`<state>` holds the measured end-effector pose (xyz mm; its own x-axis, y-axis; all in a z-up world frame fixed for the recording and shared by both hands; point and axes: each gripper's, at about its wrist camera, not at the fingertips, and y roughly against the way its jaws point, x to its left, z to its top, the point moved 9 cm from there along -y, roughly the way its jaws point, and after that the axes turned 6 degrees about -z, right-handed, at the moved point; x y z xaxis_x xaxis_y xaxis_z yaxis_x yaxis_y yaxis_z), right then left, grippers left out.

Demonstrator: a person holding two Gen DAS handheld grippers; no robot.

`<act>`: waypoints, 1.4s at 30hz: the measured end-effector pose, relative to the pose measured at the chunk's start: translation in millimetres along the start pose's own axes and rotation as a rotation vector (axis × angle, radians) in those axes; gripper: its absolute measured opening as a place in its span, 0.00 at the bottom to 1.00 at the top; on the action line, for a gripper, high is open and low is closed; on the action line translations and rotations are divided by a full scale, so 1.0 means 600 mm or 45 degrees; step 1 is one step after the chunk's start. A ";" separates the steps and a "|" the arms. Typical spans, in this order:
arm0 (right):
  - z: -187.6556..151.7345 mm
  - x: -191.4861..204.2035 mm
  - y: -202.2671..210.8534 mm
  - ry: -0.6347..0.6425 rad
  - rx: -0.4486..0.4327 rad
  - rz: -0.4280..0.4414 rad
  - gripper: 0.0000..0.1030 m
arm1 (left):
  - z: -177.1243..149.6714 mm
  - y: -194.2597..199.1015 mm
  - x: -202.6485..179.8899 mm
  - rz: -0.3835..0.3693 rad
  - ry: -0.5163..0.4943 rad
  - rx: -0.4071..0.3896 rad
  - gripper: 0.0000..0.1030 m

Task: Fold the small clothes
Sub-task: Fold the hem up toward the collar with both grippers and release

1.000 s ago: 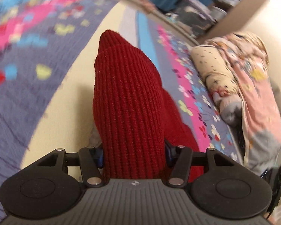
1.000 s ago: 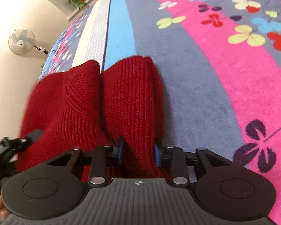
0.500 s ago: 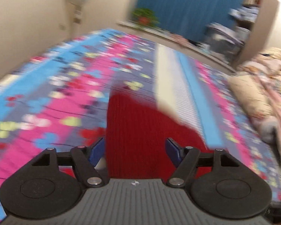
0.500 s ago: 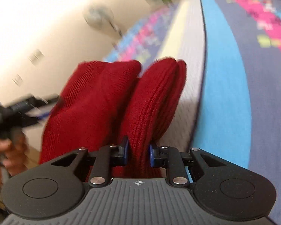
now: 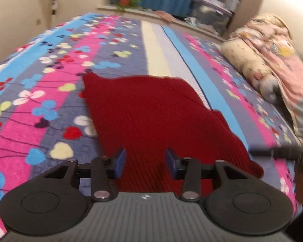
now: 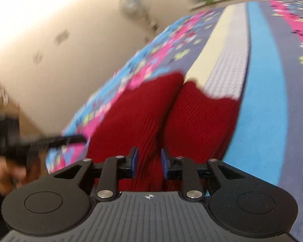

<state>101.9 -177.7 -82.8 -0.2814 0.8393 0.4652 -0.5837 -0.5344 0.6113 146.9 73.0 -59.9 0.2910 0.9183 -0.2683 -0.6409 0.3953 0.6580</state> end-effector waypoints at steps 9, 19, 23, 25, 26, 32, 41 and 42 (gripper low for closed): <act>-0.027 0.008 -0.022 0.027 0.082 -0.094 0.14 | 0.022 0.020 0.033 -0.002 0.131 -0.068 0.54; -0.062 -0.053 0.024 -0.142 0.184 -0.230 0.11 | -0.003 -0.012 -0.007 -0.050 -0.016 0.112 0.60; -0.083 -0.043 -0.002 -0.043 0.245 -0.273 0.14 | -0.039 -0.042 -0.004 0.103 -0.164 0.264 0.60; -0.064 -0.039 0.014 -0.026 0.171 -0.282 0.19 | -0.018 -0.021 -0.009 0.072 -0.169 0.153 0.60; -0.047 -0.035 0.025 0.002 0.102 -0.297 0.26 | -0.011 -0.013 -0.009 0.053 -0.157 0.114 0.61; 0.003 0.009 0.028 0.094 -0.162 -0.224 0.33 | -0.006 -0.014 -0.020 0.068 -0.183 0.047 0.61; -0.024 -0.001 -0.075 0.221 0.057 -0.411 0.34 | -0.041 -0.070 -0.018 0.219 -0.270 0.203 0.70; -0.018 -0.003 -0.062 0.199 0.051 -0.408 0.35 | -0.038 -0.062 -0.017 0.230 -0.262 0.181 0.74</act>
<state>115.8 -158.5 -113.1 -0.2036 0.9684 0.1441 -0.6317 -0.2424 0.7364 151.8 49.1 -97.6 0.3286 0.9445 0.0002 -0.5934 0.2063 0.7780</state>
